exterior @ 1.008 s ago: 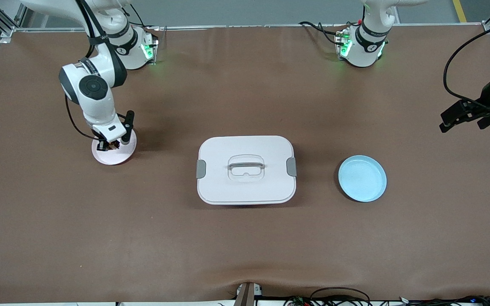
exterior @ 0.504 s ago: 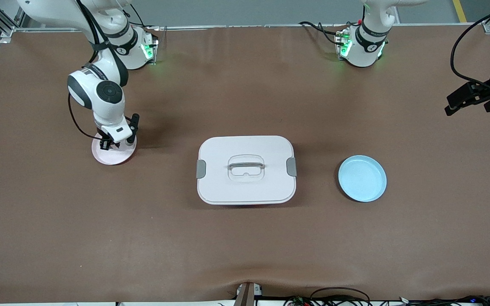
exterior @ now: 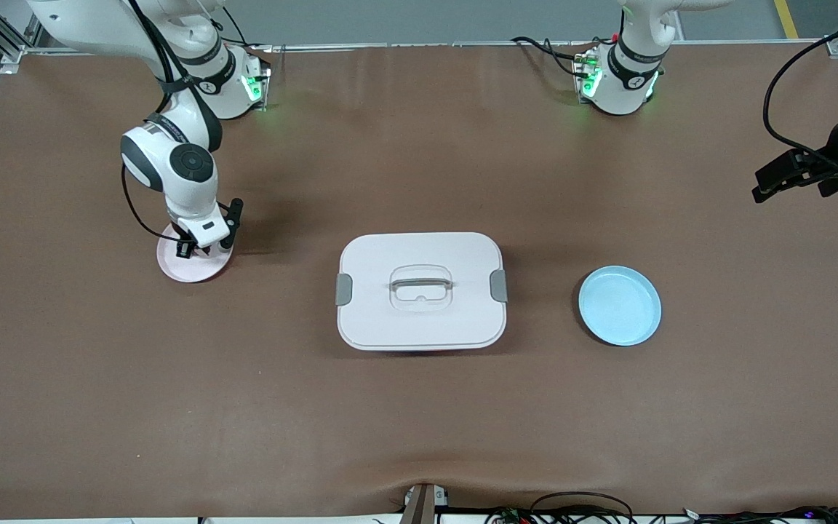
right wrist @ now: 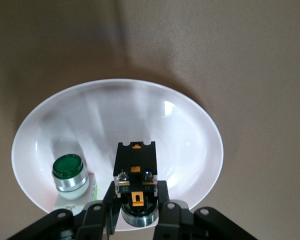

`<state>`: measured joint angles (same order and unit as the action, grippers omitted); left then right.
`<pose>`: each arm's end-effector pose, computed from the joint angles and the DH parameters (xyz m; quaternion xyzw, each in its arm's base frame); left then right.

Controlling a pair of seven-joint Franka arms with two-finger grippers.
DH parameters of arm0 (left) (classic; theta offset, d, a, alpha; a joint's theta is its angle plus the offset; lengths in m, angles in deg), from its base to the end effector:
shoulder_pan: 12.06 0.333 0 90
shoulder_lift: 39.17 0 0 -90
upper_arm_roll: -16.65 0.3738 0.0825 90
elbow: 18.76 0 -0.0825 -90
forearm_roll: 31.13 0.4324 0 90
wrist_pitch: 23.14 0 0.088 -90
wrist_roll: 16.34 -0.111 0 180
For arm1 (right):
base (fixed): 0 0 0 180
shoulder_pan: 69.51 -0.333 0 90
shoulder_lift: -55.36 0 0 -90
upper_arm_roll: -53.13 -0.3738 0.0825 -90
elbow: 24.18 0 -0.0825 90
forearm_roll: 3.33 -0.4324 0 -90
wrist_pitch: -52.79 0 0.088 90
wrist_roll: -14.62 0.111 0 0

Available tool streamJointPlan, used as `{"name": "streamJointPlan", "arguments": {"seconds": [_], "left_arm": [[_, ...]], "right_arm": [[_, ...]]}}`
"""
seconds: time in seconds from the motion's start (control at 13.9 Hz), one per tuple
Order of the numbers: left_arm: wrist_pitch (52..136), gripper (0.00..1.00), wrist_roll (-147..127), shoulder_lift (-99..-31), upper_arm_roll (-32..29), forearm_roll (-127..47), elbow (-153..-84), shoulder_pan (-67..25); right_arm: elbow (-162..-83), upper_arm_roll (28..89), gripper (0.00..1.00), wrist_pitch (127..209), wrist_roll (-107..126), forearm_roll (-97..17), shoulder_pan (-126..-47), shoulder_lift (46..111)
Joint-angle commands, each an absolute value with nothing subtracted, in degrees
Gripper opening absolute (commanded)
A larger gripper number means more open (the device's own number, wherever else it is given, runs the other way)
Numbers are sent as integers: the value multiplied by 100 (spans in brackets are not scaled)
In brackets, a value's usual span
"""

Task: Transfer orange switch to right arm and place
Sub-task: 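Lower the orange switch onto the white plate and open the right gripper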

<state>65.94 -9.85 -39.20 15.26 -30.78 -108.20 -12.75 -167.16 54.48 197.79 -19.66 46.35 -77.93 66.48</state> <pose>0.6012 -0.0211 0.6817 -0.9992 -0.0385 0.0032 0.0033 0.4784 0.0654 0.2061 0.7180 0.6580 -0.1213 0.1918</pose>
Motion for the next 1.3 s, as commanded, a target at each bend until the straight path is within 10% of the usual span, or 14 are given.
{"name": "streamJointPlan", "arguments": {"seconds": [0.0,0.5,0.65,1.22], "left_arm": [[6493,100,-1027,-3917,1515,-3149,-10753,-1267],[6493,100,-1027,-3917,1515,-3140,-10744,-1268],[6493,100,-1053,-3926,1515,-3140,-10744,-1232],[6493,100,-1062,-3926,1515,-3113,-10744,-1241]], "right_arm": [[-16525,5383,0,19860,-1816,4818,-7663,6880],[-16428,5383,0,19860,-1816,4818,-7672,7013],[-16393,5383,99,19860,-1799,4818,-7663,7013],[-16340,5383,100,19746,-1843,4818,-7637,6864]]}}
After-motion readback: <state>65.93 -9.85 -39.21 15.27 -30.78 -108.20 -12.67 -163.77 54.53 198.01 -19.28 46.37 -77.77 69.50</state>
